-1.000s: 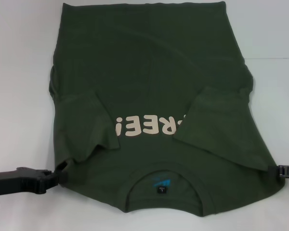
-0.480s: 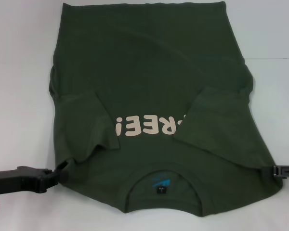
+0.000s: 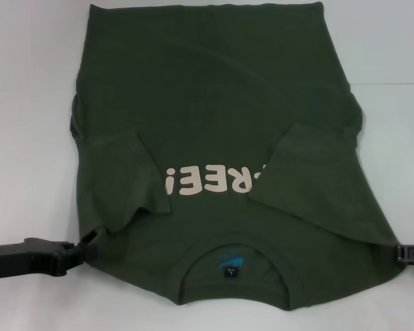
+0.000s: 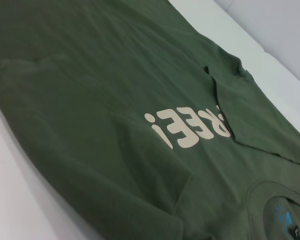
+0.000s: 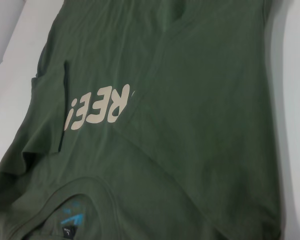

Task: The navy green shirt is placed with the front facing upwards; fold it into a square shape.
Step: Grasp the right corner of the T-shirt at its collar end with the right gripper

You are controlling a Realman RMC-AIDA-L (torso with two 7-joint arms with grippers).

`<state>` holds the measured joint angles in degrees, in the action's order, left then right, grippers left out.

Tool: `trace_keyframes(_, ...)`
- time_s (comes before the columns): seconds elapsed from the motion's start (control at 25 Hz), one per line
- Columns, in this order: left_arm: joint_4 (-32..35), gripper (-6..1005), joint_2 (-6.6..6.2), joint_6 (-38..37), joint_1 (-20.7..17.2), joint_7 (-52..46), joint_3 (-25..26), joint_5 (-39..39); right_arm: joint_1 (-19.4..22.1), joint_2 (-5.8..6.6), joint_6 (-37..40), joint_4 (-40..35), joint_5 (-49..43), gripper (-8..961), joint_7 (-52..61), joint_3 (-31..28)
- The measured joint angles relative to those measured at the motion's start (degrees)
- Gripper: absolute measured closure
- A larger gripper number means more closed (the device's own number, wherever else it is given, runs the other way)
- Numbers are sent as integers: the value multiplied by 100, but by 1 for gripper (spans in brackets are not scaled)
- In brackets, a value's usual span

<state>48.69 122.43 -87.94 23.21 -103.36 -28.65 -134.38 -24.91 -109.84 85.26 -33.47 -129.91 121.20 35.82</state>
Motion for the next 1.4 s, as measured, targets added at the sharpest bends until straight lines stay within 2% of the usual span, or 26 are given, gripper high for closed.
trace_keyframes(0.24,0,962,0,12,9,6,9,45,-50,-26,-9,-23,-9,24,23,-4)
trace_keyframes(0.44,0,962,-4,63,9,9,10,58,-88,-23,-10,-36,-162,93,97,29)
trace_keyframes(1.0,0,963,-26,67,41,-18,9,71,-92,-25,-57,-72,-200,552,168,-106)
trace_keyframes(1.24,0,962,-26,66,59,-21,8,71,-59,-19,-74,-72,-202,791,205,-104)
trace_keyframes(1.4,0,962,-32,57,62,-34,9,71,-8,-27,-78,-72,-194,886,118,-157)
